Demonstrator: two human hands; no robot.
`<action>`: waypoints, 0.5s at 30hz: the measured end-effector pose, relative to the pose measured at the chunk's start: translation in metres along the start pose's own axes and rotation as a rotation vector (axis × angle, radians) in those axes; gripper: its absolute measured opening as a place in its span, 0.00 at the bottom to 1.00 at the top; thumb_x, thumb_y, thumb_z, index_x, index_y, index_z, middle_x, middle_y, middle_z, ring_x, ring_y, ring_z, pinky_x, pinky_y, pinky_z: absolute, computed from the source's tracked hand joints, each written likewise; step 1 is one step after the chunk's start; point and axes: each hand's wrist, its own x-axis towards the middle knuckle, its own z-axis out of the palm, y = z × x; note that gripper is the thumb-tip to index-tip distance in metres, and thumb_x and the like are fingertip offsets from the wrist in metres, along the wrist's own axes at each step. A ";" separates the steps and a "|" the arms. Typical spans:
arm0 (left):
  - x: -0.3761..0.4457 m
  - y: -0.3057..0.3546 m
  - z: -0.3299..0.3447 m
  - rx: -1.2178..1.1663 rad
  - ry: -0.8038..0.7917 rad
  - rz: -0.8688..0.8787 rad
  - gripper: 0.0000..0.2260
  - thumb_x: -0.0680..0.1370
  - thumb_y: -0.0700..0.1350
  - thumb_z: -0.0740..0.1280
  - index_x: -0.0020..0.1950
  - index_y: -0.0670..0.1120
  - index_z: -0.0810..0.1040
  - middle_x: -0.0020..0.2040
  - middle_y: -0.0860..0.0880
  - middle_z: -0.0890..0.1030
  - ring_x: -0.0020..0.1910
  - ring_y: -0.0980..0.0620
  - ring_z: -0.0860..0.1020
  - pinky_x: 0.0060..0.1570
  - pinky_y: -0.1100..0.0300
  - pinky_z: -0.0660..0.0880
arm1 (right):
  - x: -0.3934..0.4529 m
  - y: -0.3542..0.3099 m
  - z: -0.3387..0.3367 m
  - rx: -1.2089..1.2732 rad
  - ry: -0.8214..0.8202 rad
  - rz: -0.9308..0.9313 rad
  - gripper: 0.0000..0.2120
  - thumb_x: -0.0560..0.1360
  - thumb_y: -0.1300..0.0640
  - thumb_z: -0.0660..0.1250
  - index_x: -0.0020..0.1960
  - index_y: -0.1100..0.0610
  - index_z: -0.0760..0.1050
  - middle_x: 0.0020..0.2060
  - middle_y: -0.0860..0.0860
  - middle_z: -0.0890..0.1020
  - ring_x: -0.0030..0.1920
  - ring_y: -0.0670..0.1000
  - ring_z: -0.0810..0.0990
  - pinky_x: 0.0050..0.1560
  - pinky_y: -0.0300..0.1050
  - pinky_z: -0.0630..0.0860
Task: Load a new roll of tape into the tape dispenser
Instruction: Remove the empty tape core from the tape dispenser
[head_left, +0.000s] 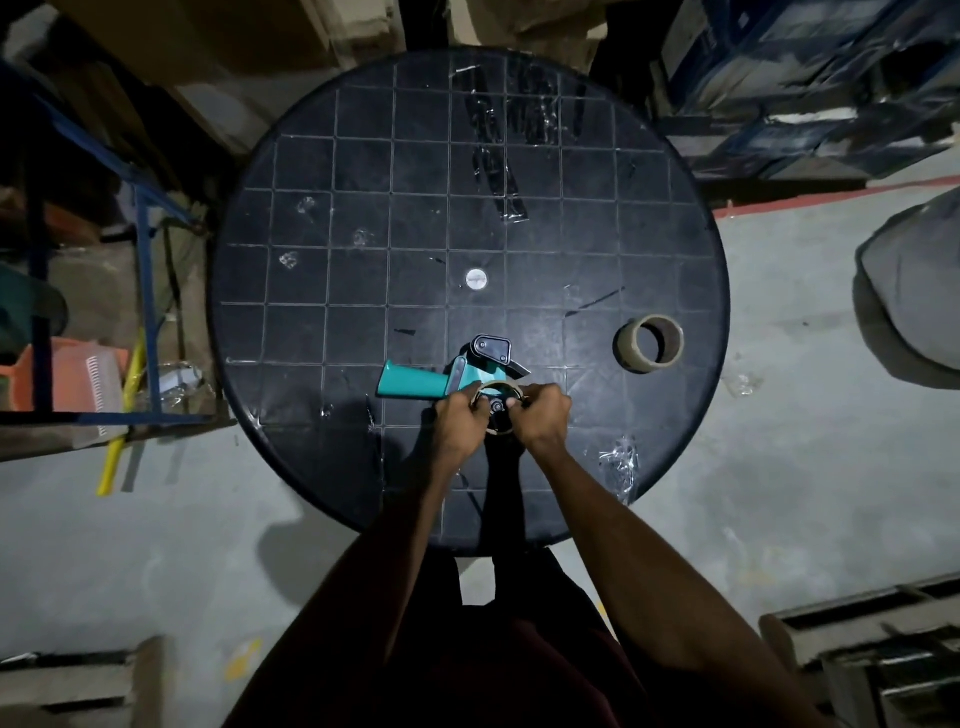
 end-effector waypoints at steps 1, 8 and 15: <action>0.002 0.000 0.000 -0.004 0.007 -0.005 0.17 0.83 0.44 0.64 0.72 0.47 0.75 0.49 0.41 0.81 0.32 0.59 0.72 0.25 0.78 0.67 | -0.001 -0.002 -0.001 -0.006 0.013 0.000 0.11 0.72 0.59 0.77 0.52 0.61 0.86 0.45 0.57 0.87 0.42 0.54 0.84 0.47 0.39 0.79; 0.003 -0.003 0.007 -0.083 0.116 -0.005 0.15 0.81 0.41 0.68 0.67 0.41 0.80 0.46 0.44 0.81 0.27 0.60 0.69 0.27 0.77 0.68 | -0.001 -0.008 0.000 0.017 0.091 0.023 0.09 0.67 0.62 0.77 0.47 0.62 0.86 0.41 0.59 0.87 0.42 0.57 0.86 0.49 0.51 0.83; -0.006 0.006 0.008 -0.062 0.230 -0.051 0.14 0.80 0.44 0.70 0.65 0.45 0.82 0.50 0.40 0.86 0.37 0.47 0.80 0.40 0.68 0.74 | -0.013 -0.016 -0.001 0.139 0.180 0.155 0.09 0.64 0.59 0.75 0.45 0.57 0.87 0.38 0.54 0.87 0.39 0.54 0.86 0.46 0.44 0.83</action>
